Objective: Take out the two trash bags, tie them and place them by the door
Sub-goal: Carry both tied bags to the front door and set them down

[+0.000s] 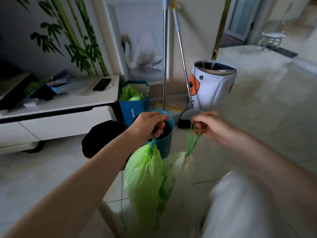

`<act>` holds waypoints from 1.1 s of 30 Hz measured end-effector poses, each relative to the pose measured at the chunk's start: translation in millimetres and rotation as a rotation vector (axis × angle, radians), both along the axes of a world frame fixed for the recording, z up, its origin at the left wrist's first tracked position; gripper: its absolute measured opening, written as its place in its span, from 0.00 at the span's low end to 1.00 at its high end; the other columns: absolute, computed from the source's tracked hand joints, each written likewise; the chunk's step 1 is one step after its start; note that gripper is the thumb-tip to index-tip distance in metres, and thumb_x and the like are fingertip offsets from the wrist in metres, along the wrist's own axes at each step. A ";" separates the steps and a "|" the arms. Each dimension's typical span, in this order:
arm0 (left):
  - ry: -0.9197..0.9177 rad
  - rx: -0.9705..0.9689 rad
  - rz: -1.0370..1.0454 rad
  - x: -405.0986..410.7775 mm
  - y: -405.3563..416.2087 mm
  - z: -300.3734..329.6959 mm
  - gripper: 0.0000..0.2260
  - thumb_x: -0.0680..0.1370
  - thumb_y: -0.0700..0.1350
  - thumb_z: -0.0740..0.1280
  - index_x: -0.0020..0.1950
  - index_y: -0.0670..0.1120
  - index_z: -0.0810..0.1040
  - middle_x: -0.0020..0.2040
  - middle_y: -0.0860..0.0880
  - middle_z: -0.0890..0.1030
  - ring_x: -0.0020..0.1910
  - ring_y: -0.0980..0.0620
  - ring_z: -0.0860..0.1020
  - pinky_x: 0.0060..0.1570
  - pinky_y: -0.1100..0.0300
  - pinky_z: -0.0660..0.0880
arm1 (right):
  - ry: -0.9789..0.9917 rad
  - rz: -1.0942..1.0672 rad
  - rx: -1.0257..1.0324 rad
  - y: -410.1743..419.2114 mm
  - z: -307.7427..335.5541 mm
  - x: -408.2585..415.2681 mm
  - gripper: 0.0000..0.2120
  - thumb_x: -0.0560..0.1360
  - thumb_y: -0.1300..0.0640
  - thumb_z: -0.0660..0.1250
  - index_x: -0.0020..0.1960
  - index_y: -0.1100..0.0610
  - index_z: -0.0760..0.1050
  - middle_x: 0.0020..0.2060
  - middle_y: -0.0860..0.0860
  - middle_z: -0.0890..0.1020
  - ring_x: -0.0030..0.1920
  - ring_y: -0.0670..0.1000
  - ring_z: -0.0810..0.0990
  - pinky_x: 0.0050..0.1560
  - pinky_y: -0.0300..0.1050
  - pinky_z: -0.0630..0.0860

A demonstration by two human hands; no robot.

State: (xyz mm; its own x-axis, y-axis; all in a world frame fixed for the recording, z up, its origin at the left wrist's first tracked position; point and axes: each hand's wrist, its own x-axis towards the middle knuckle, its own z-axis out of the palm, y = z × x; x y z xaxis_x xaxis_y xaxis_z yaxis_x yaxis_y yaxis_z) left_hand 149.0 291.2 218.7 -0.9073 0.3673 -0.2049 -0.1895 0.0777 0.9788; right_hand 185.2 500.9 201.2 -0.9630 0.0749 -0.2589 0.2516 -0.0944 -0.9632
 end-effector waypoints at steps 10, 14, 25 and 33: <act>0.104 0.050 -0.205 -44.8 134.4 16.0 0.11 0.81 0.40 0.59 0.41 0.38 0.77 0.30 0.44 0.72 0.25 0.51 0.68 0.26 0.62 0.66 | 0.058 -0.168 0.116 88.2 32.3 -10.5 0.08 0.75 0.63 0.65 0.39 0.62 0.78 0.28 0.53 0.73 0.31 0.51 0.71 0.40 0.45 0.75; 0.063 0.026 -0.314 -85.5 201.6 9.0 0.12 0.81 0.42 0.60 0.41 0.39 0.78 0.27 0.47 0.73 0.25 0.49 0.69 0.28 0.60 0.67 | 0.034 -0.184 0.324 136.4 35.6 -39.3 0.07 0.74 0.62 0.65 0.43 0.67 0.78 0.28 0.55 0.73 0.28 0.51 0.71 0.25 0.33 0.70; -0.159 0.039 -0.477 -130.1 369.1 38.4 0.12 0.81 0.38 0.57 0.40 0.39 0.75 0.22 0.51 0.69 0.21 0.54 0.65 0.23 0.63 0.63 | -0.394 -0.363 0.682 302.4 84.3 -70.4 0.17 0.67 0.61 0.66 0.20 0.58 0.75 0.15 0.52 0.74 0.22 0.53 0.75 0.29 0.39 0.74; 0.003 -0.136 -0.680 -98.8 450.1 184.1 0.10 0.78 0.39 0.63 0.37 0.45 0.78 0.23 0.54 0.74 0.24 0.57 0.70 0.31 0.61 0.67 | -0.412 -0.523 0.919 357.6 243.9 -1.4 0.12 0.73 0.59 0.63 0.32 0.60 0.72 0.33 0.59 0.82 0.33 0.55 0.78 0.32 0.40 0.70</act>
